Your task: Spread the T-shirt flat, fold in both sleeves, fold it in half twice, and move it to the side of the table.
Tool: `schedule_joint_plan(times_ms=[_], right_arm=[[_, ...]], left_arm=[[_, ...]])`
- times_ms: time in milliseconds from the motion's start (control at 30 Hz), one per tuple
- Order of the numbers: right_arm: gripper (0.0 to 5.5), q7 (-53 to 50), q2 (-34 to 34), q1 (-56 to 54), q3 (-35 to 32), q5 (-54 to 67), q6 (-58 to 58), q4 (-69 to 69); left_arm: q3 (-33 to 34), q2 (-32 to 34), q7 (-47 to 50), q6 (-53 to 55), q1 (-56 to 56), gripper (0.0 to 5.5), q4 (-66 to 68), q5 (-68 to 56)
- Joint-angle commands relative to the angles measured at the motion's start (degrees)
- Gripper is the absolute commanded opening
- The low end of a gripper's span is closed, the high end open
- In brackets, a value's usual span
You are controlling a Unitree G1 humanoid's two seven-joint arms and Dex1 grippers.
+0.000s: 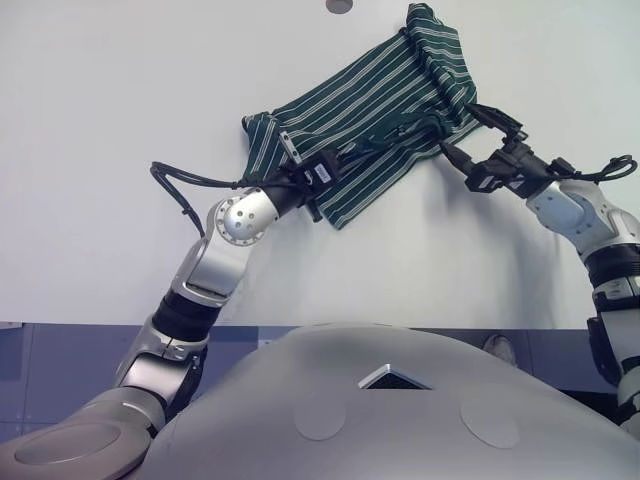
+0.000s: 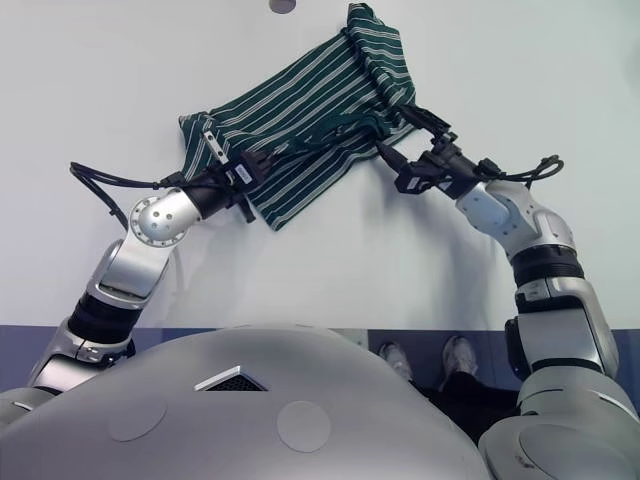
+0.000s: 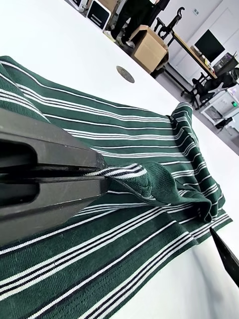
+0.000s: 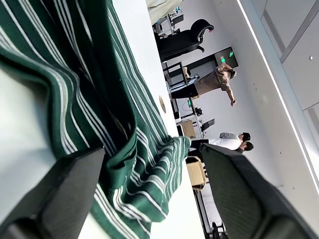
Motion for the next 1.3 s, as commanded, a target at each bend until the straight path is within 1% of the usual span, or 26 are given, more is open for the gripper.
schedule_joint_plan(times_ms=[33,367,533,567,633,767,833,900,967,1167,1300], right_arm=[[3.58,-1.3,1.1,-1.1,0.7,-2.3,4.2,3.0],[3.58,-4.1,3.2,-3.4,1.5,-3.1,9.1,4.8],[2.58,-4.6,3.7,-3.6,1.6,-2.7,11.0,6.1],[2.5,-4.7,3.8,-3.5,1.6,-2.5,11.1,6.2],[2.13,-5.2,4.5,-3.7,0.9,-1.4,12.1,6.5],[1.23,-5.1,5.8,-4.0,0.6,-0.6,13.7,6.8],[0.88,-5.0,6.2,-4.3,1.2,-0.7,14.0,7.0],[0.36,-4.9,6.5,-4.6,1.6,-0.8,14.1,7.1],[0.01,-4.9,6.7,-4.8,1.9,-0.8,14.0,7.2],[0.01,-4.5,6.4,-4.9,1.6,1.0,12.7,6.9],[0.01,-3.6,8.1,-6.6,-2.2,7.0,13.2,2.1]], left_arm=[[0.5,0.0,0.4,-0.9,-0.8,0.03,-0.2,0.4],[1.0,-0.8,0.9,-1.8,-0.9,0.03,-0.1,0.5],[1.3,-1.1,1.0,-2.2,-1.3,0.0,0.5,0.6],[1.3,-1.1,1.1,-2.3,-1.4,0.0,0.6,0.6],[1.2,-1.3,1.2,-2.4,-1.4,0.0,0.7,0.7],[1.0,-1.3,1.2,-2.6,-1.6,0.0,0.9,0.7],[1.0,-1.3,1.3,-2.7,-1.7,0.0,1.1,0.6],[0.9,-1.4,1.5,-2.8,-1.8,0.0,1.2,0.6],[0.8,-1.5,1.7,-2.8,-1.7,0.0,1.1,0.6],[2.0,-1.9,3.0,-2.7,-1.9,0.0,1.2,0.9],[6.8,-2.8,7.2,-2.6,-5.0,0.0,1.5,0.9]])
